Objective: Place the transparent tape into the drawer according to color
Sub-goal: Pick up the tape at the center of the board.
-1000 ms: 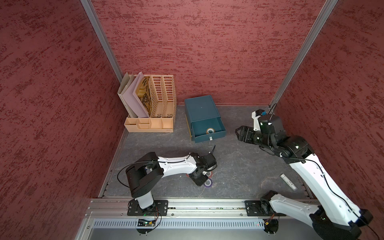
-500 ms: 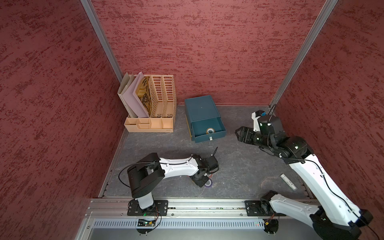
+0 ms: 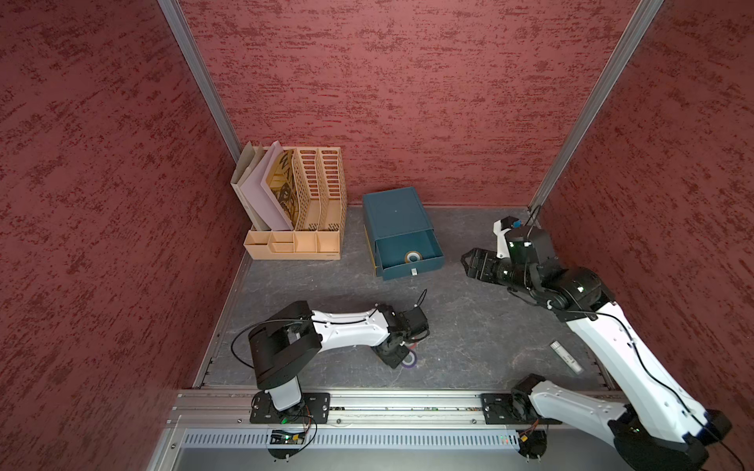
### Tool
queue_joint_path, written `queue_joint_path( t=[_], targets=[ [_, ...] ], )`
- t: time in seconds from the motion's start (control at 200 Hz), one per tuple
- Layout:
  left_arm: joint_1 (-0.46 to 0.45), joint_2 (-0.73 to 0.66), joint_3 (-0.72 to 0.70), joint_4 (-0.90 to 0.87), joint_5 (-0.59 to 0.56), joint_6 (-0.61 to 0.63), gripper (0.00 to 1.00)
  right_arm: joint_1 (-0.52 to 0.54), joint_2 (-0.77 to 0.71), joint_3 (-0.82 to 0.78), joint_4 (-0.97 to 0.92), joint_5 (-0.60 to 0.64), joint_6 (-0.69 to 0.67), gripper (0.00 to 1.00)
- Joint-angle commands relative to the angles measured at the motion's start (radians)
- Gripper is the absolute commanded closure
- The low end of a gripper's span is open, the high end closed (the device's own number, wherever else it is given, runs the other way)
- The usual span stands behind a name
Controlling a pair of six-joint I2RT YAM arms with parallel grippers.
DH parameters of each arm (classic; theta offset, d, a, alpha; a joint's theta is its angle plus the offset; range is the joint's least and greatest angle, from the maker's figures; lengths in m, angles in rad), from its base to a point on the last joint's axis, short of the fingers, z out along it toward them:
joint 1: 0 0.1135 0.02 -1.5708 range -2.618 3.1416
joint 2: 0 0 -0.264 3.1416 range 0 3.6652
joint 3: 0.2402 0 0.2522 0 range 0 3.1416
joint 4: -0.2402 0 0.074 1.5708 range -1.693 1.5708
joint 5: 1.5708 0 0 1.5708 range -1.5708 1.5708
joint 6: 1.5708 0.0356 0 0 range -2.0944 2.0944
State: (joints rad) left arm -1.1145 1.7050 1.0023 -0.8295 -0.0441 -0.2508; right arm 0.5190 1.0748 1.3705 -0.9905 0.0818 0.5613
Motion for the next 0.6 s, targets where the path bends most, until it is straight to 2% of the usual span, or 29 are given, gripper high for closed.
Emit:
queue_joint_path(
  t=[0.0,0.381,0.596],
  targets=[
    [-0.005,-0.057,-0.001,-0.049,-0.040,-0.024,1.00,-0.011,0.006,-0.013,0.036,0.003,0.005,0.17],
    [-0.004,-0.241,0.004,-0.136,-0.051,-0.059,1.00,-0.017,0.038,0.007,0.051,-0.015,-0.011,0.17],
    [-0.004,-0.371,0.080,-0.229,-0.094,-0.074,1.00,-0.020,0.054,0.007,0.067,-0.032,-0.012,0.17]
  ],
)
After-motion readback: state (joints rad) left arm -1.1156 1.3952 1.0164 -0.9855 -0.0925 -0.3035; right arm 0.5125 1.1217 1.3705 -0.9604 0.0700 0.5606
